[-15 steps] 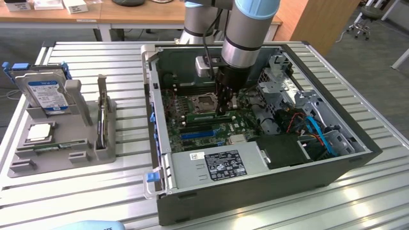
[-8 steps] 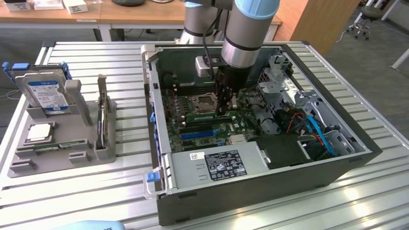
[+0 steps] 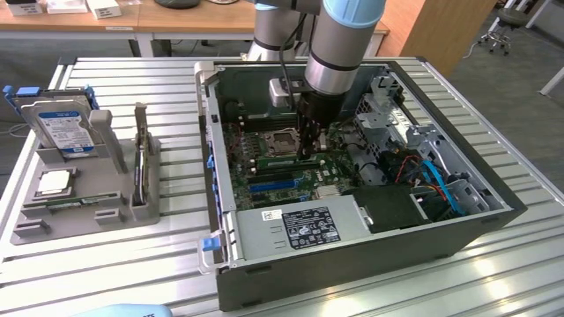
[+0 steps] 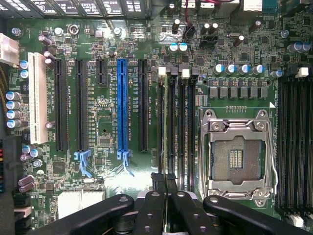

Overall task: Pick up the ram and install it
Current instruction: 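Insert the ram into the slot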

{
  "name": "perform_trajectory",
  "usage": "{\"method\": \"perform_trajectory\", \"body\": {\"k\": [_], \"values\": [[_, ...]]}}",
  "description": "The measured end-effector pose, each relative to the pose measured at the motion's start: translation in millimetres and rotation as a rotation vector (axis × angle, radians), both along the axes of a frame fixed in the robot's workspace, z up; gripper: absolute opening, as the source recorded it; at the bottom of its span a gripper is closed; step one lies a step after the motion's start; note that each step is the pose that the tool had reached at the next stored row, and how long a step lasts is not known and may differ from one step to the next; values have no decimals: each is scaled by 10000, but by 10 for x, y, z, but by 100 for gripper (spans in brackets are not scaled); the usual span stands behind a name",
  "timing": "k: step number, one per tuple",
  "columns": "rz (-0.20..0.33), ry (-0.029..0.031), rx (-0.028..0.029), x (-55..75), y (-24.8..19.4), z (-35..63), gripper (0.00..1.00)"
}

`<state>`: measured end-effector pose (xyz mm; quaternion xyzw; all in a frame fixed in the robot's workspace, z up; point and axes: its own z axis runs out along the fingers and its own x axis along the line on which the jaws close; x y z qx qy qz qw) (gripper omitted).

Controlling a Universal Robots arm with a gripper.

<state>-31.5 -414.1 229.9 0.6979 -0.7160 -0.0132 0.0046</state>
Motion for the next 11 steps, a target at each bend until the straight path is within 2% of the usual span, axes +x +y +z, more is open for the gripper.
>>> {"method": "perform_trajectory", "body": {"k": [11], "values": [[-2, 0, -1, 0, 0, -14, 12]]}}
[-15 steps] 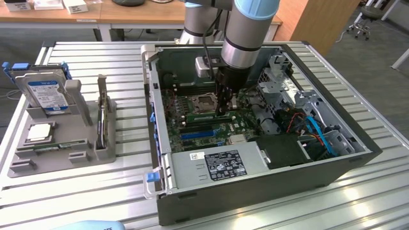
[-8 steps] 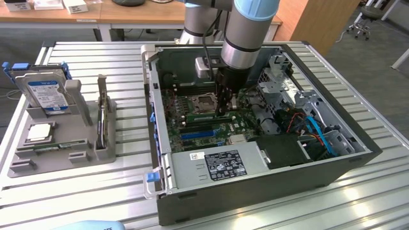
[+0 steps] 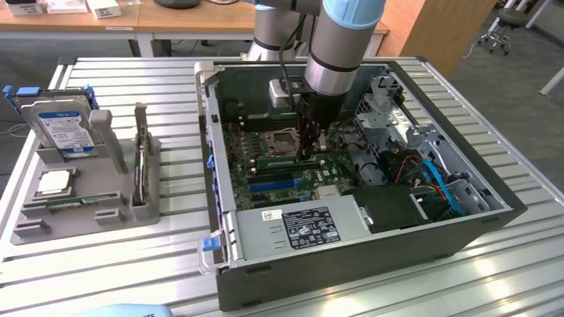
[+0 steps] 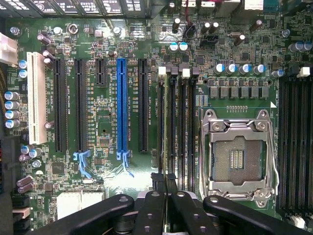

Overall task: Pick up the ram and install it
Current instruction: 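Insert the ram into the slot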

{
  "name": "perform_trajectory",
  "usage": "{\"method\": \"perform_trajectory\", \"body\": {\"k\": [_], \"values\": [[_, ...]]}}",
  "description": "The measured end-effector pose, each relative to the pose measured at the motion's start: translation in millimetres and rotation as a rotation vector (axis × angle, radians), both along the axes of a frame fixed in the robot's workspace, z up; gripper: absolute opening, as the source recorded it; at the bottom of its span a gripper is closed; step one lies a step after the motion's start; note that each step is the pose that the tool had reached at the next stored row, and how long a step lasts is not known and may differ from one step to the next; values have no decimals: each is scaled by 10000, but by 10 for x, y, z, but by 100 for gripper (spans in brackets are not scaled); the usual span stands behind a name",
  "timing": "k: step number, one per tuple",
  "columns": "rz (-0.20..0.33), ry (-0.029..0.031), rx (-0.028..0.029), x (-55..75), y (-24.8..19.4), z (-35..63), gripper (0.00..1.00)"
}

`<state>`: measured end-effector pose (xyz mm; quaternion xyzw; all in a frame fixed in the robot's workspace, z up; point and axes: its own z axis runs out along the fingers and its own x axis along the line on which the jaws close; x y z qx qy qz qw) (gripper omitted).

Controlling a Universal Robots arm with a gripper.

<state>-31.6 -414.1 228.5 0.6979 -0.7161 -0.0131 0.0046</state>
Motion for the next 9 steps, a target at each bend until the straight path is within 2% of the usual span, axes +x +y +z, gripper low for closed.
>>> {"method": "perform_trajectory", "body": {"k": [9], "values": [[8, 1, 0, 9, 0, 0, 12]]}}
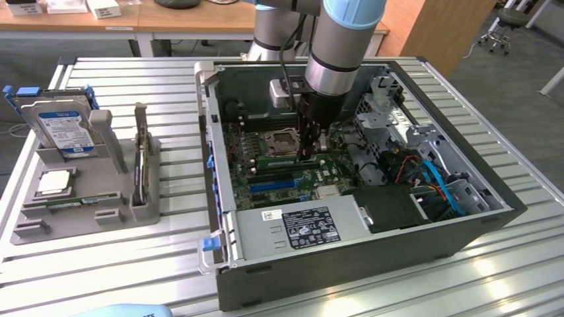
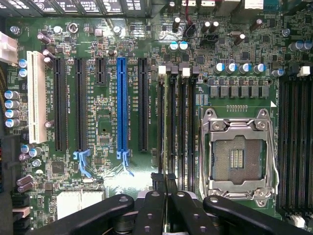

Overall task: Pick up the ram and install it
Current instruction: 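Insert the ram into the slot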

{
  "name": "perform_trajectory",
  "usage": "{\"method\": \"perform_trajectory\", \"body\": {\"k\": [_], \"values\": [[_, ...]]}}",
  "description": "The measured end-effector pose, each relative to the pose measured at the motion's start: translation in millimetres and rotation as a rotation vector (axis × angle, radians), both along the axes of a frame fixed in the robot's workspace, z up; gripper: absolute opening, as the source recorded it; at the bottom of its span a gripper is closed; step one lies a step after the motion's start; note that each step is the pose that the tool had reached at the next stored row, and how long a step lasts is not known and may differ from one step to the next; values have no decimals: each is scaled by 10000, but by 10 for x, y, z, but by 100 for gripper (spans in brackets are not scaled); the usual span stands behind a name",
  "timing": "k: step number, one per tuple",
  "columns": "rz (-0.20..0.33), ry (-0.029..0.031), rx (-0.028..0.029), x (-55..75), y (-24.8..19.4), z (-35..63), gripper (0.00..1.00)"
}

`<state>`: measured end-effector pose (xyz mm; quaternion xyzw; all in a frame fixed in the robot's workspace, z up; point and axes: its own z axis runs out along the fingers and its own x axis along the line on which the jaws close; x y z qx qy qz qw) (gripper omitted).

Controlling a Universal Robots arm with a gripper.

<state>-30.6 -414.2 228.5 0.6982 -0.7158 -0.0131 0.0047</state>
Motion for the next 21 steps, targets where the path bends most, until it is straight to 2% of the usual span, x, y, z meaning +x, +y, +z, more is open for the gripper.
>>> {"method": "perform_trajectory", "body": {"k": [21], "values": [[224, -1, 0, 2, 0, 0, 12]]}}
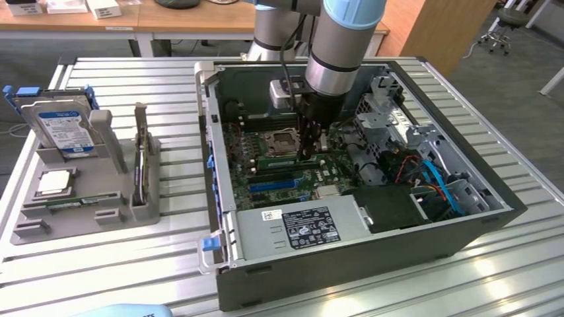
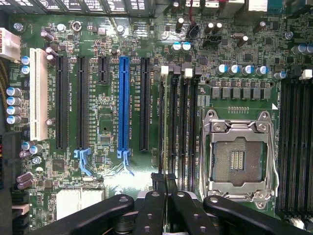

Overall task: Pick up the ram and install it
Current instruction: 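Insert the ram into the slot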

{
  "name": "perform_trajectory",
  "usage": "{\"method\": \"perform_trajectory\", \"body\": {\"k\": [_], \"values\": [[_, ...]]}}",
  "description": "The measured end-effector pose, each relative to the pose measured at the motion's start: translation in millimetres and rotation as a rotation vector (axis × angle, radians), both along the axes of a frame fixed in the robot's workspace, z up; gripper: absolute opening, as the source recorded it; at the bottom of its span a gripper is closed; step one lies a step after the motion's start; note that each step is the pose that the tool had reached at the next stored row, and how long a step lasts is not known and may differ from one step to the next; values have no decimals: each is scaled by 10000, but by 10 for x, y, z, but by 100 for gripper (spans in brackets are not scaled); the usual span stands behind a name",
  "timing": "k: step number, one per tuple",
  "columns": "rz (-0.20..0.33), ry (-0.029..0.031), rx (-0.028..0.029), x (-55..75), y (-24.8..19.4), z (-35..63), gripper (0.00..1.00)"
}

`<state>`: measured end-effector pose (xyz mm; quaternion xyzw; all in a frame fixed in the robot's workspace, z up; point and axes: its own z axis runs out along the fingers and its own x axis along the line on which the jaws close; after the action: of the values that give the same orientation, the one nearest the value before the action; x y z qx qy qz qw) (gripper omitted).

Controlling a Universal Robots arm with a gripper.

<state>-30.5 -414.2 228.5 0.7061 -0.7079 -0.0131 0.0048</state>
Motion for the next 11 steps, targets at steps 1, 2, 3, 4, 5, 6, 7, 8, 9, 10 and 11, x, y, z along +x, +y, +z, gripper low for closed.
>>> {"method": "perform_trajectory", "body": {"k": [1, 2, 3, 4, 5, 6, 7, 8, 9, 10, 11], "values": [[3, 0, 0, 0, 0, 0, 12], [4, 0, -2, 0, 0, 0, 12], [5, 1, 0, 0, 0, -3, 12], [7, 0, 0, 0, 0, -5, 12], [8, -1, -1, 0, 0, -6, 12], [10, -2, -1, 0, 0, -7, 12], [10, -2, -1, 0, 0, -8, 12], [11, -2, -1, 0, 0, -8, 12], [13, -3, 0, 0, 0, -10, 12], [16, -6, 1, 0, 0, -14, 12], [18, -7, 2, 0, 0, -17, 12]]}}
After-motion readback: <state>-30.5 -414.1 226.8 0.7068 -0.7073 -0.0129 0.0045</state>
